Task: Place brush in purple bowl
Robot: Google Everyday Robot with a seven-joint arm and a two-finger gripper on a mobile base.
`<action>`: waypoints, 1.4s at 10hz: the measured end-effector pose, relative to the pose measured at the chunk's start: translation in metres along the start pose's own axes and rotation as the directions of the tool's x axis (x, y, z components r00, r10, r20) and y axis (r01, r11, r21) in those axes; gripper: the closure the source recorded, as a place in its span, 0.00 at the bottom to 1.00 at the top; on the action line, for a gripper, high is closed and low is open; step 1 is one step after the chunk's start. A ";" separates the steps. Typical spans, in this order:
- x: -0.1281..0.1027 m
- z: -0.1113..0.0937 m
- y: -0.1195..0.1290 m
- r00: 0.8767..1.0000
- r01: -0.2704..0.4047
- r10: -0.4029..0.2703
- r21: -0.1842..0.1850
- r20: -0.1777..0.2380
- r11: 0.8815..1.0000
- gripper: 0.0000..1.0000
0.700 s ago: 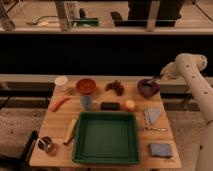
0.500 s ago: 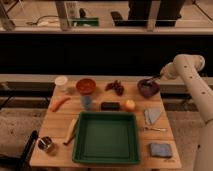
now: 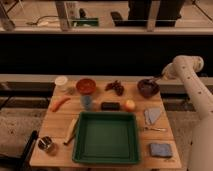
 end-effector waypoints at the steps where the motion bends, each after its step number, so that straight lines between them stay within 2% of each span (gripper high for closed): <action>1: 0.002 0.003 0.001 1.000 -0.003 0.003 0.002 -0.004 1.000 1.00; 5: -0.003 0.020 0.002 1.000 -0.004 0.004 0.010 -0.005 1.000 1.00; 7: -0.002 0.020 0.003 1.000 0.008 -0.008 0.016 -0.024 1.000 1.00; 10: -0.018 0.024 0.006 0.999 0.040 -0.039 0.009 -0.033 0.999 1.00; 12: -0.020 0.023 0.007 0.997 0.060 -0.060 0.006 -0.053 0.998 0.90; 14: -0.031 0.023 0.006 0.995 0.082 -0.082 0.001 -0.062 0.997 0.70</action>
